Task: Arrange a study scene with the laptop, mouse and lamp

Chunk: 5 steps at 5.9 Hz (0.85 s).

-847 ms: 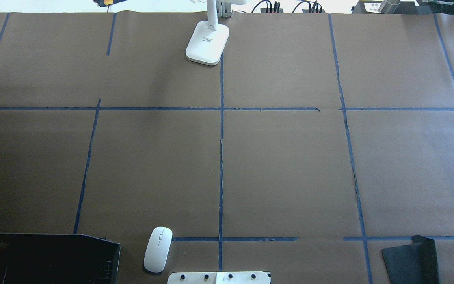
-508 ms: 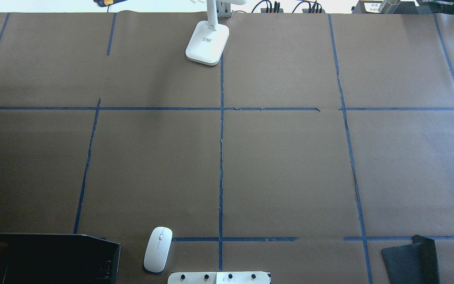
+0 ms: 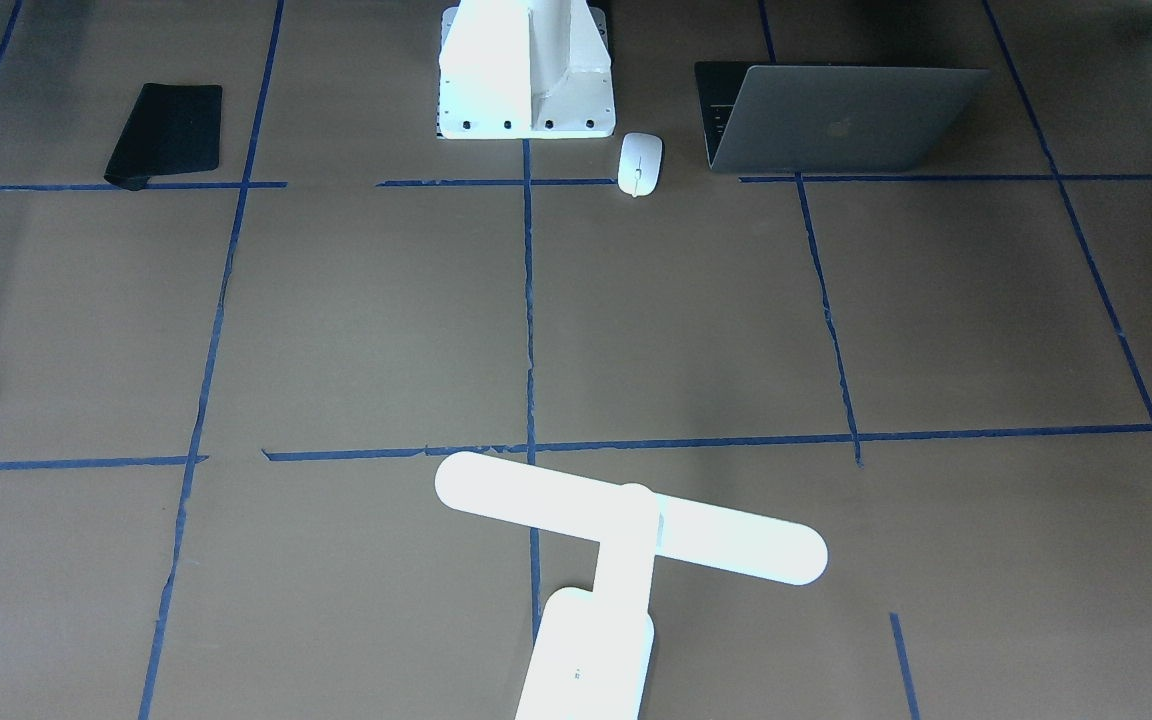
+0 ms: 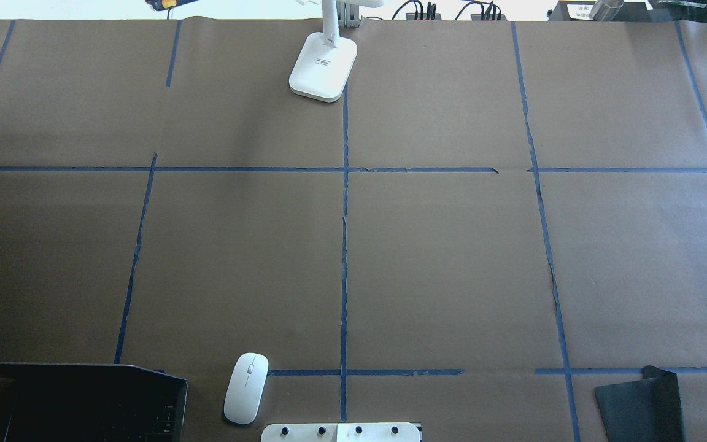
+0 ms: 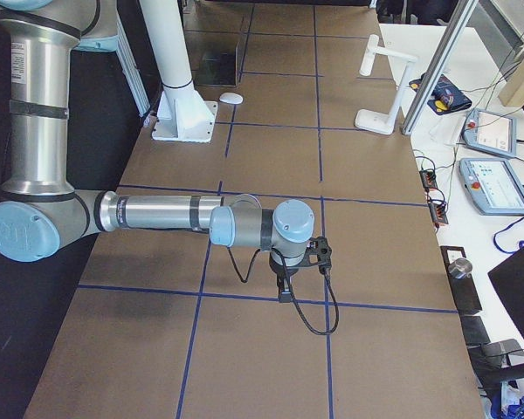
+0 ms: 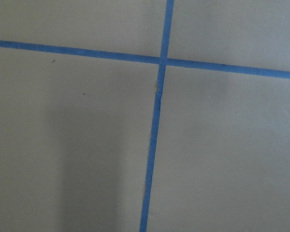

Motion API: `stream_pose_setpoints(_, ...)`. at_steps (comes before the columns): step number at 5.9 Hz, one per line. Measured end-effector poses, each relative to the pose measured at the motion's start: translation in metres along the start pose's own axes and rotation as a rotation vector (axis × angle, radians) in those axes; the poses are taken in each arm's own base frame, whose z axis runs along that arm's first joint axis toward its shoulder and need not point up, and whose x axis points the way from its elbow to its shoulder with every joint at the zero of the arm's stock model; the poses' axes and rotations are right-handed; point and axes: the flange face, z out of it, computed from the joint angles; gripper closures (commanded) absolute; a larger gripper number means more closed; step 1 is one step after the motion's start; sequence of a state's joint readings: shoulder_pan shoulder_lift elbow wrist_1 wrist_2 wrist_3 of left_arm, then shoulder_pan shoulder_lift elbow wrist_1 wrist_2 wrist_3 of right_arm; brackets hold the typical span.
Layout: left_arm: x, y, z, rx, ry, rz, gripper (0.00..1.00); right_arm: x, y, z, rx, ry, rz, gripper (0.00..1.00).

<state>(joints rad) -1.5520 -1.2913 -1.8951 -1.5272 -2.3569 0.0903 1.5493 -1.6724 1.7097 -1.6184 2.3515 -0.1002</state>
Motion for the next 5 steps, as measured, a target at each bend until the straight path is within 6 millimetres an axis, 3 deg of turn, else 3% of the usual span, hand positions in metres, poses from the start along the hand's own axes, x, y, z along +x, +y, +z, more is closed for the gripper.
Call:
stream_pose_setpoints(2,0.024,-0.043,-0.027,0.086,-0.003,0.086,0.0,-0.001,-0.002,-0.001,0.004,0.0,-0.003,0.0)
stream_pose_setpoints(4,0.043,-0.061,-0.036,0.14,0.006,0.169,0.0,-0.002,-0.002,-0.002,0.005,0.0,-0.003,0.0)
stream_pose_setpoints(5,0.076,-0.07,-0.032,0.175,0.032,0.288,0.0,-0.003,-0.003,-0.003,0.007,-0.001,-0.005,0.0)
